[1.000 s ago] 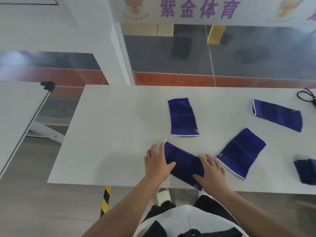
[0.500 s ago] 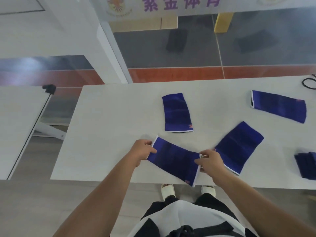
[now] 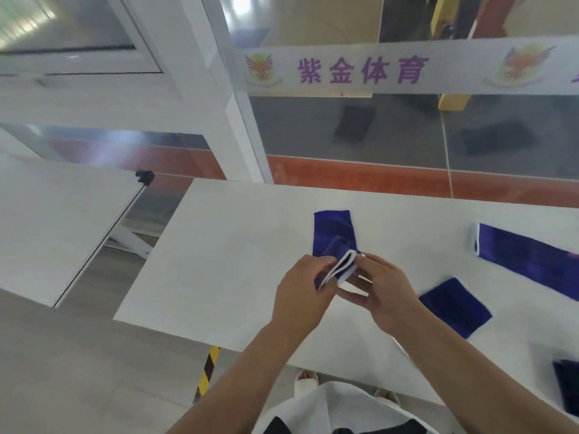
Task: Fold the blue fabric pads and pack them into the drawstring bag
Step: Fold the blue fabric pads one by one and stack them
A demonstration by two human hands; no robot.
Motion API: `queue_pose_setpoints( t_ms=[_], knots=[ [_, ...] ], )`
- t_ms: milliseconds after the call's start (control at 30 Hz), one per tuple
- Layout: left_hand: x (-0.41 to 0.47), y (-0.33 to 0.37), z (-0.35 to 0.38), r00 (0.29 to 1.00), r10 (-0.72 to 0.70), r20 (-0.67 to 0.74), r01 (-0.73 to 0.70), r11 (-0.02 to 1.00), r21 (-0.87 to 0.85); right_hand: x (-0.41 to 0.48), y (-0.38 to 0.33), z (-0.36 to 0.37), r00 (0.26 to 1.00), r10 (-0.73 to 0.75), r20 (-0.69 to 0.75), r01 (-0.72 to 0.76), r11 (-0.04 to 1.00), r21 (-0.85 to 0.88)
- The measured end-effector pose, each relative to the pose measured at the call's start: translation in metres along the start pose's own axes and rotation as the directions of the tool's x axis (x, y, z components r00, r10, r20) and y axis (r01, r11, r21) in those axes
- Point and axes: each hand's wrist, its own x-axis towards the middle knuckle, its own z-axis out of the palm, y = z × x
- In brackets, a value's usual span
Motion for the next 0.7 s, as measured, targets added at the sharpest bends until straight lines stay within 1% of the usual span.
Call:
queue_pose_setpoints(
  t_ms=[167, 333, 433, 533, 633, 667, 700],
  knots=[
    [-0.009, 0.012, 0.024, 0.998, 0.045, -0.054, -0.048, 0.996, -0.071, -0.013, -0.012, -0.019, 1.000, -0.023, -0.008, 0.023, 1.000, 0.019],
    [-0.015, 0.027, 0.041, 0.996, 0.011, -0.086, -0.020, 0.994, -0.106, -0.020, -0.016, -0.042, 1.000, -0.012, 0.018, 0.012, 1.000, 0.006],
    [-0.019, 0.031, 0.050, 0.997, 0.031, -0.076, -0.040, 0.993, -0.116, -0.024, -0.016, -0.052, 0.997, -0.019, 0.080, 0.019, 1.000, 0.006],
    [-0.023, 0.032, 0.058, 0.996, 0.077, -0.048, -0.080, 0.994, -0.068, -0.026, -0.015, -0.060, 0.989, -0.055, 0.140, 0.063, 0.997, -0.049],
    [-0.029, 0.035, 0.061, 0.996, 0.079, 0.051, -0.074, 0.994, -0.081, -0.023, -0.010, -0.066, 0.991, -0.088, 0.101, 0.102, 0.985, -0.140],
    [-0.031, 0.034, 0.061, 0.996, 0.072, 0.053, -0.067, 0.994, -0.090, -0.020, -0.008, -0.068, 0.993, -0.075, 0.095, 0.089, 0.984, -0.156],
    [-0.032, 0.033, 0.059, 0.999, 0.046, 0.016, -0.045, 0.995, -0.091, -0.016, -0.006, -0.070, 0.994, -0.050, 0.098, 0.066, 0.983, -0.170]
  ],
)
